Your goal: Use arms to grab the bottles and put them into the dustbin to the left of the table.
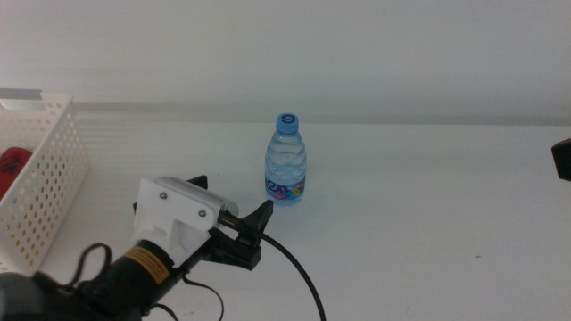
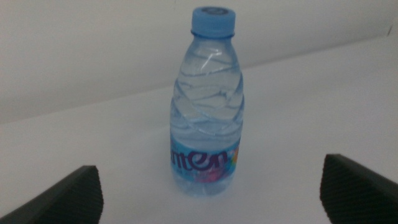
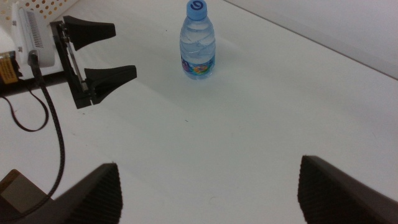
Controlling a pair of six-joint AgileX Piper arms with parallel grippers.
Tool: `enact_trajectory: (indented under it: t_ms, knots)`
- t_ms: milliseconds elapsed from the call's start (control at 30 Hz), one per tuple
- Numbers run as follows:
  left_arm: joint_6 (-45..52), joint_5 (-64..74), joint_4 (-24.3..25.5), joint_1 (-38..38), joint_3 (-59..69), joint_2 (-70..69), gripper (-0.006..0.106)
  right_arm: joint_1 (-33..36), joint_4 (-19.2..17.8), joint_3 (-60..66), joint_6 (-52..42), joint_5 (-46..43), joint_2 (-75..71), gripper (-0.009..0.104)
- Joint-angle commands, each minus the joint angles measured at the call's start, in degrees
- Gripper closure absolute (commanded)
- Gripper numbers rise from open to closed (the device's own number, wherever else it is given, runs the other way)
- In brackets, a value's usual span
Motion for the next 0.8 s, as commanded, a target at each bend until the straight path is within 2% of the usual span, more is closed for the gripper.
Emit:
enact_trajectory:
  t_ms: [0,200,533,767]
  knots:
    - [-2.5,-7.3,-0.2,0.1,-0.6,3.4,0.007,0.2,-0.3,-0.3,0.1,-0.3,-0.1,0.019]
    - [-2.8,-5.4,0.8,0.0,-5.5,8.2,0.007,0.2,-0.3,-0.3,0.1,-0.3,-0.1,0.019]
    - [-2.8,7.0,3.2,0.0,-14.8,9.3,0.007,0.2,-0.3,-0.3,0.1,-0.3,-0.1,0.019]
    - [-2.8,9.5,3.8,0.0,-18.1,10.6,0.007,0.2,-0.3,-0.3,0.1,-0.3,-0.1,0.019]
